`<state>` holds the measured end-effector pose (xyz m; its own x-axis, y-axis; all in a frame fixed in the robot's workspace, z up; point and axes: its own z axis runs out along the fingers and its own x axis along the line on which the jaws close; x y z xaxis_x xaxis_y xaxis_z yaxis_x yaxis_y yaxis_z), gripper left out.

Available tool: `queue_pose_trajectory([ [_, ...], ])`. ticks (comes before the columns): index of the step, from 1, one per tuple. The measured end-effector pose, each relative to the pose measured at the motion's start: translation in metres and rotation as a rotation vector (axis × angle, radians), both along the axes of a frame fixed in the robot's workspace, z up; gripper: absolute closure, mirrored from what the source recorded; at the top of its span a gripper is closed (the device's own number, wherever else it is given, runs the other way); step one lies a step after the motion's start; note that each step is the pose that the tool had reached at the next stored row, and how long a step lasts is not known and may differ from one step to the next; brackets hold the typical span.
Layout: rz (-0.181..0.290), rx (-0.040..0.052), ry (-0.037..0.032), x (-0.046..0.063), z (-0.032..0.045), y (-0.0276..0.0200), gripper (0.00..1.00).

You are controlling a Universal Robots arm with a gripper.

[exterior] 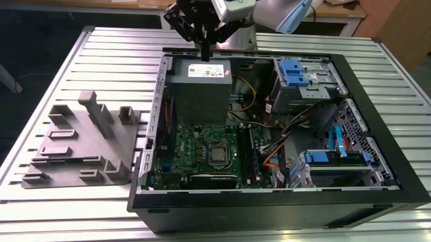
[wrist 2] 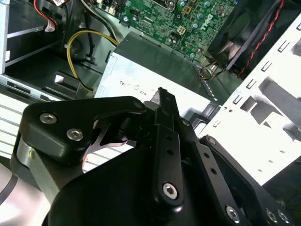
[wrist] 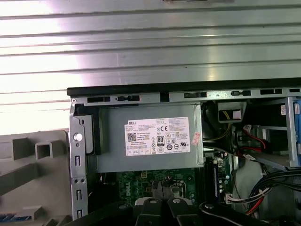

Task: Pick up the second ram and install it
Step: 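Reach for the second ram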

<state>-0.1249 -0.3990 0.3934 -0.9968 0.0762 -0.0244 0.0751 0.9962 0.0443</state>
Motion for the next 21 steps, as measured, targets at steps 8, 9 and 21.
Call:
queue_pose_trajectory([
  [8, 0.000, 0.0001, 0.0000, -0.012, -0.0001, 0.0000, 0.93],
  [9, 0.000, 0.0001, -0.0001, -0.013, -0.0001, 0.0000, 0.93],
  [21, 0.000, 0.0002, -0.0003, -0.035, -0.0002, 0.0000, 0.93],
])
